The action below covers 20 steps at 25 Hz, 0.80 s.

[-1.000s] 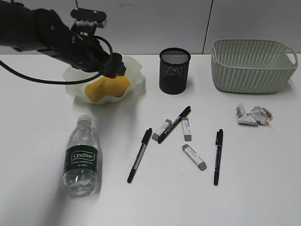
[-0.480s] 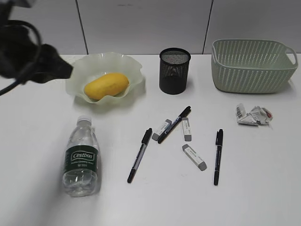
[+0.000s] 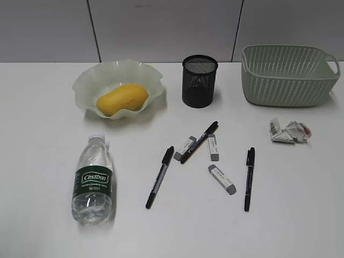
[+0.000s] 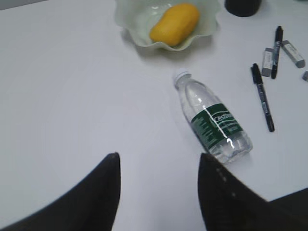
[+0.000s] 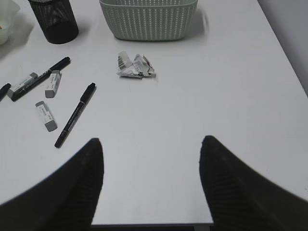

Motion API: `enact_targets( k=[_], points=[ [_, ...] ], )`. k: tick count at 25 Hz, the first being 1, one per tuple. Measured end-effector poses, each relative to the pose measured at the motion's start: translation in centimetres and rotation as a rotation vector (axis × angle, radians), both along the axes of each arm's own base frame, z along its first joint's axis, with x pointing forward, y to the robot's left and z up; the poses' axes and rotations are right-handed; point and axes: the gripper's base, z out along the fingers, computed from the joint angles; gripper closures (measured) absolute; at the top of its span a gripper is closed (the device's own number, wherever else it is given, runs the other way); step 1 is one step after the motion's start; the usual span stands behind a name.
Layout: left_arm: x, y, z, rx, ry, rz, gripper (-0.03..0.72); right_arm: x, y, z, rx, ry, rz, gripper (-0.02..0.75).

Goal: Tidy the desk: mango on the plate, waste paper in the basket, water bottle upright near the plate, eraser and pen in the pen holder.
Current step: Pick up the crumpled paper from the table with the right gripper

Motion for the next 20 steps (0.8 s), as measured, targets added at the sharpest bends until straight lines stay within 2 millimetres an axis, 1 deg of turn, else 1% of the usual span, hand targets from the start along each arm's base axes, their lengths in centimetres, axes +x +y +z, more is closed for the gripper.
enact_targets(
  k=[3, 6, 10, 14, 16, 20],
  points=[
    [-2.9, 1.3, -0.2, -0.041, -0.07, 0.043, 0.298, 0.0, 0.0, 0.0, 0.0, 0.0, 0.0, 0.237],
    [-4.8, 2.1, -1.3, -0.064, -0.116, 0.054, 0.3, 0.0, 0.0, 0.0, 0.001, 0.0, 0.0, 0.237],
    [-6.3, 2.6, -2.8, -0.077, -0.151, 0.059, 0.3, 0.0, 0.0, 0.0, 0.001, 0.0, 0.0, 0.237],
    [-7.2, 3.0, -3.0, -0.096, -0.208, 0.06, 0.293, 0.0, 0.0, 0.0, 0.001, 0.0, 0.0, 0.237],
    [-7.3, 3.0, -3.0, -0.098, -0.212, 0.06, 0.263, 0.0, 0.0, 0.0, 0.001, 0.0, 0.0, 0.237],
    [-7.3, 3.0, -3.0, -0.098, -0.212, 0.06, 0.119, 0.0, 0.0, 0.0, 0.001, 0.0, 0.0, 0.237]
  ],
)
